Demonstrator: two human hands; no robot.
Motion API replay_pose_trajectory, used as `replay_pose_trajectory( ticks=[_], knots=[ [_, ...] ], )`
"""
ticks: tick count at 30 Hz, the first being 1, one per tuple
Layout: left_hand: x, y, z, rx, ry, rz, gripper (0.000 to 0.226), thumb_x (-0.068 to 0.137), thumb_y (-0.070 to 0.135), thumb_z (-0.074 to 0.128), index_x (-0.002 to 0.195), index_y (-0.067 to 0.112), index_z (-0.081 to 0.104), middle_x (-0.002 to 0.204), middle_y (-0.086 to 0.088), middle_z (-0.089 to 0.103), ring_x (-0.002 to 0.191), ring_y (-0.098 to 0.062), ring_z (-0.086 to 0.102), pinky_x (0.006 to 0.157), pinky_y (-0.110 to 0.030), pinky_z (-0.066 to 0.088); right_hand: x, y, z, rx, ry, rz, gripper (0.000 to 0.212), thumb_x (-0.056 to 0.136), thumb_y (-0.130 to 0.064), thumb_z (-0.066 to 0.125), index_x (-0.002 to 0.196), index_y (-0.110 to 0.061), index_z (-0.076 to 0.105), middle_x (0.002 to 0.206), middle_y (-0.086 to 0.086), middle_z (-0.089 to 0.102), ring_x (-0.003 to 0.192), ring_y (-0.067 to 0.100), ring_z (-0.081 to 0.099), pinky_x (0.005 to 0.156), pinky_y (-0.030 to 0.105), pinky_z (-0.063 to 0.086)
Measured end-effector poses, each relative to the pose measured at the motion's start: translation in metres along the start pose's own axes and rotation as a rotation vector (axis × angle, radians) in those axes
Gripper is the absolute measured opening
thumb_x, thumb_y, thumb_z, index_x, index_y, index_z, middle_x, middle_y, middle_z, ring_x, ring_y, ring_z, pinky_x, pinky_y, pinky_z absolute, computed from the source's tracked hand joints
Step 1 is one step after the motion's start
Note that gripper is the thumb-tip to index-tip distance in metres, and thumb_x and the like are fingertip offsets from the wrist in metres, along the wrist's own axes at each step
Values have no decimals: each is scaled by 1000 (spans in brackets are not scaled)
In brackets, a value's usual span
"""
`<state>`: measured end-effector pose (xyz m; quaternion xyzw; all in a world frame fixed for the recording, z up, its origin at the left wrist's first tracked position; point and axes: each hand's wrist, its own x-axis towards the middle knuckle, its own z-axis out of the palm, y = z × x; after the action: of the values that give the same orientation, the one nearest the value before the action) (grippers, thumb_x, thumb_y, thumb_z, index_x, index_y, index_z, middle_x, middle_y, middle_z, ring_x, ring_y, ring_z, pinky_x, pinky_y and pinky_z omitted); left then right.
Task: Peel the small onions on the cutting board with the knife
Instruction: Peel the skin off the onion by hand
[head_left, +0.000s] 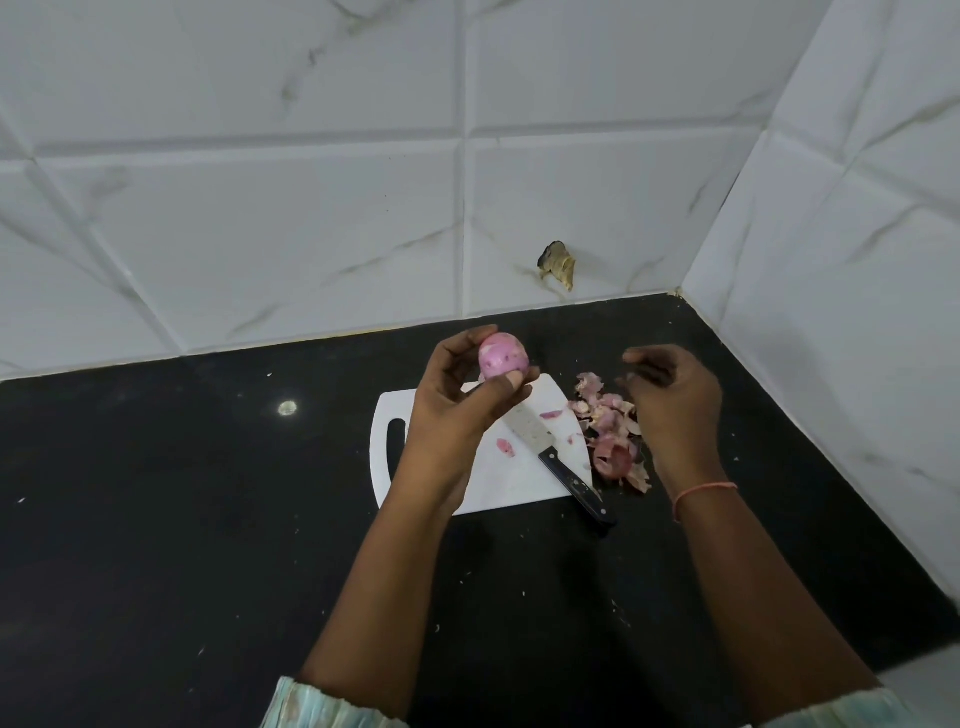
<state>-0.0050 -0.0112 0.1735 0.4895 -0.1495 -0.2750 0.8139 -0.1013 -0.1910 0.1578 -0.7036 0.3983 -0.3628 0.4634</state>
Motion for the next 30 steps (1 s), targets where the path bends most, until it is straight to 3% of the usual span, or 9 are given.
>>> replay_pose_trajectory(
  ticks=[2, 3, 6, 8, 11, 16, 20, 26, 30],
  knots=[
    [-1, 0, 6, -97, 6, -82, 40, 87, 1, 69, 125, 8, 57, 123, -19, 66, 102, -38, 71, 87, -36, 59, 0, 1, -4, -91, -74, -2, 28, 94, -1, 54, 102, -24, 67, 107, -6, 69, 74, -9, 59, 68, 11, 52],
    [-1, 1, 9, -144, 16, -126, 40, 90, 5, 66, 128, 4, 54, 119, -19, 68, 101, -39, 71, 85, -35, 60, -3, -2, -4, -85, -94, -22, 26, 96, -4, 51, 104, -23, 68, 108, -6, 68, 69, -11, 58, 62, 9, 48],
    [1, -2, 17, -236, 49, -216, 45, 96, 17, 60, 132, -6, 47, 110, -21, 71, 99, -39, 72, 81, -33, 61, -19, -16, 0, 58, -160, -161, 18, 96, -16, 59, 112, -18, 67, 110, -8, 68, 92, -7, 63, 72, 12, 52],
    [2, -5, 23, -262, 56, -251, 42, 99, 21, 57, 128, -9, 49, 107, -21, 71, 99, -37, 72, 83, -34, 61, -29, -26, 5, 132, -296, -274, 25, 91, -20, 67, 116, -16, 66, 111, -7, 68, 102, 3, 64, 75, 16, 54],
    [1, -3, 33, -253, 92, -282, 66, 89, 34, 64, 133, -13, 49, 115, -25, 70, 102, -32, 72, 82, -30, 61, -35, -34, 10, 14, -441, -497, 36, 84, -25, 75, 118, -18, 65, 112, -12, 65, 104, 8, 63, 83, 24, 54],
    [5, -4, 45, -203, 125, -256, 80, 83, 45, 63, 135, -13, 47, 120, -26, 68, 107, -32, 70, 86, -32, 60, -22, -33, 4, 102, -416, -464, 30, 83, -23, 77, 112, -17, 68, 103, -11, 69, 97, 10, 65, 81, 27, 54],
    [6, -6, 52, -229, 166, -218, 77, 85, 35, 66, 137, -16, 41, 118, -25, 68, 101, -29, 72, 83, -31, 60, -11, -27, 0, 135, -417, -529, 25, 84, -17, 75, 108, -12, 71, 104, -3, 71, 98, 13, 67, 83, 35, 57],
    [6, -12, 66, -393, 217, -287, 35, 98, 22, 56, 119, -7, 56, 115, -27, 66, 90, -30, 73, 82, -33, 62, -5, -19, -2, 155, -273, -583, 7, 84, -7, 74, 90, -4, 72, 94, 3, 67, 90, 10, 65, 80, 21, 55],
    [3, -17, 73, -292, 242, -293, 33, 97, 33, 57, 107, 1, 63, 98, -16, 70, 85, -22, 71, 74, -28, 61, -4, -17, -3, 133, -280, -606, 6, 84, -4, 74, 89, -5, 72, 89, 1, 67, 86, 6, 64, 77, 15, 51]
  ],
)
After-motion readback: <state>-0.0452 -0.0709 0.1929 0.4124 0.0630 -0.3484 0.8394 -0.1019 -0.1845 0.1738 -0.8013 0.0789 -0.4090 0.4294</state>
